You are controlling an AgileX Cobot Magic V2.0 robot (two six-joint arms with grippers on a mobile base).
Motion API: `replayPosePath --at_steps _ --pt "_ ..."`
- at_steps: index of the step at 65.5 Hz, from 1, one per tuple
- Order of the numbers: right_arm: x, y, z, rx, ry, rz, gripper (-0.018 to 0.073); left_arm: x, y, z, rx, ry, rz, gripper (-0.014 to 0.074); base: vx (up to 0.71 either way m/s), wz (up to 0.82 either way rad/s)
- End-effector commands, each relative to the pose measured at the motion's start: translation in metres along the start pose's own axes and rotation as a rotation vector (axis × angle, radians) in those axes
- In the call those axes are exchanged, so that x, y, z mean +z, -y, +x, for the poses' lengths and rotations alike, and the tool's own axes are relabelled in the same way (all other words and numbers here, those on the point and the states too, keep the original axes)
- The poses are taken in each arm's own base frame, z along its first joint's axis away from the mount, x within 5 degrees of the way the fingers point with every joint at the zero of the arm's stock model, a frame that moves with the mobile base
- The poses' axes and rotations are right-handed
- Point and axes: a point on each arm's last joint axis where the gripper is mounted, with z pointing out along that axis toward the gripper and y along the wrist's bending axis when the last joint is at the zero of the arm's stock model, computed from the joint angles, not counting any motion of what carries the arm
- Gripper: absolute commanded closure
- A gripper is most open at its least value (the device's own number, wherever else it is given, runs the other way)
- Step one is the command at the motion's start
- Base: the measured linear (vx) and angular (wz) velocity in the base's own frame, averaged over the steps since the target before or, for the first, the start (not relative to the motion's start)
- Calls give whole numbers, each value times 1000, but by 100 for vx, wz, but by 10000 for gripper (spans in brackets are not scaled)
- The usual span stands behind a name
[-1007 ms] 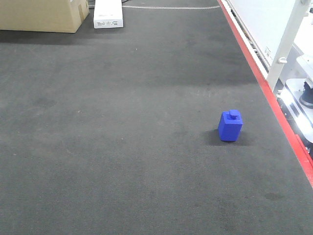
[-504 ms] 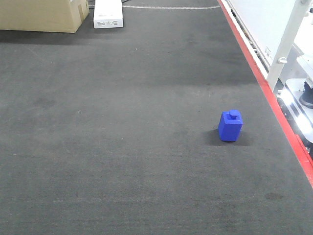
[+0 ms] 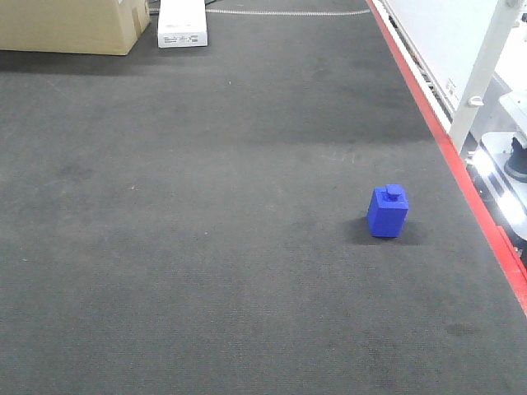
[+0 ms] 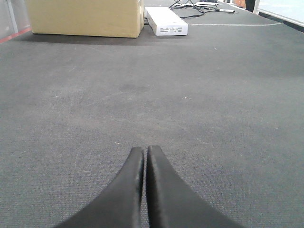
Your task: Pour parts from conveyor to right shelf
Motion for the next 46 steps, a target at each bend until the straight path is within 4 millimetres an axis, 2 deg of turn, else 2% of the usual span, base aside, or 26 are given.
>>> replayPosePath --at_steps 1,22,30,36,42,46 --pt "-1 0 -9 -22 126 3 561 -3 1 -13 -15 102 11 603 0 0" --pt "-14 -2 -49 -22 532 -12 561 -3 1 -8 -15 43 8 603 0 0" --pt "-27 -5 -83 -74 615 -15 561 -3 1 -5 -15 9 7 603 0 0" --pt "-35 -7 -116 -94 627 -11 561 -3 1 -5 -15 12 7 603 0 0" --pt "-31 -8 -145 -93 569 -5 561 -3 1 -5 -15 12 7 603 0 0" --pt "-18 -8 -161 -91 480 0 561 -3 1 -5 -15 12 7 603 0 0"
